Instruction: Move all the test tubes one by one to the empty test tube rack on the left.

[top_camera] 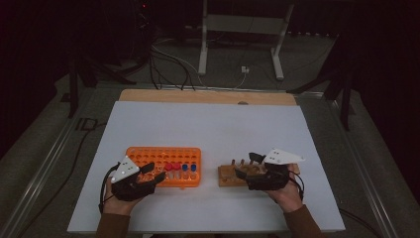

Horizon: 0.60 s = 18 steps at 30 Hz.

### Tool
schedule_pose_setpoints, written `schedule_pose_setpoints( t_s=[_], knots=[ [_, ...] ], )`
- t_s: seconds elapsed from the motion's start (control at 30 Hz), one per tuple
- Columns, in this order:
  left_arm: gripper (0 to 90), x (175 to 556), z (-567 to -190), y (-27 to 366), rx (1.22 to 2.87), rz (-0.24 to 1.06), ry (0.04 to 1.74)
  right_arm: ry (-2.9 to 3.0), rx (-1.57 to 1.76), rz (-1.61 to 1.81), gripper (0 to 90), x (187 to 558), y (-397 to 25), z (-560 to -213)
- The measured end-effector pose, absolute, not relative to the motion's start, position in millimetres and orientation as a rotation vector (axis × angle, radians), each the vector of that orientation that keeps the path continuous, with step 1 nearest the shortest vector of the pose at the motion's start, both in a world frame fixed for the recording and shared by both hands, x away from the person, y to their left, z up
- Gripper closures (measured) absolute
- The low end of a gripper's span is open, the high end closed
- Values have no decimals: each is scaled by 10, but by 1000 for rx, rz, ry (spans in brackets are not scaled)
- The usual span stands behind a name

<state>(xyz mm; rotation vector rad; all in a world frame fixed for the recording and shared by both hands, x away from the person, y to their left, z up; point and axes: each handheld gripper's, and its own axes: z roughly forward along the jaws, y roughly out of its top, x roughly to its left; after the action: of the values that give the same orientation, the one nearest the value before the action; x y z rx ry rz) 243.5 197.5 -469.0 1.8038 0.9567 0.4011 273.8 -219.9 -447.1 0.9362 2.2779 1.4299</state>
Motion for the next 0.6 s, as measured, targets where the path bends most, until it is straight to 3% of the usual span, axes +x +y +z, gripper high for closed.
schedule_pose_setpoints(
  t_s=[0.13,0.3,0.47,0.6],
  knots=[
    [262,2413,-4645,2002,1729,397,955,2289,888,1369,464,2738,-2133,-4546],
    [150,2402,-4613,2000,1689,417,969,2302,838,1326,621,2725,-2053,-4591],
    [28,2399,-4576,1980,1674,427,968,2319,819,1281,723,2719,-2021,-4614],
    [18,2400,-4562,1958,1672,435,966,2320,819,1280,748,2719,-2023,-4613]
  ],
)
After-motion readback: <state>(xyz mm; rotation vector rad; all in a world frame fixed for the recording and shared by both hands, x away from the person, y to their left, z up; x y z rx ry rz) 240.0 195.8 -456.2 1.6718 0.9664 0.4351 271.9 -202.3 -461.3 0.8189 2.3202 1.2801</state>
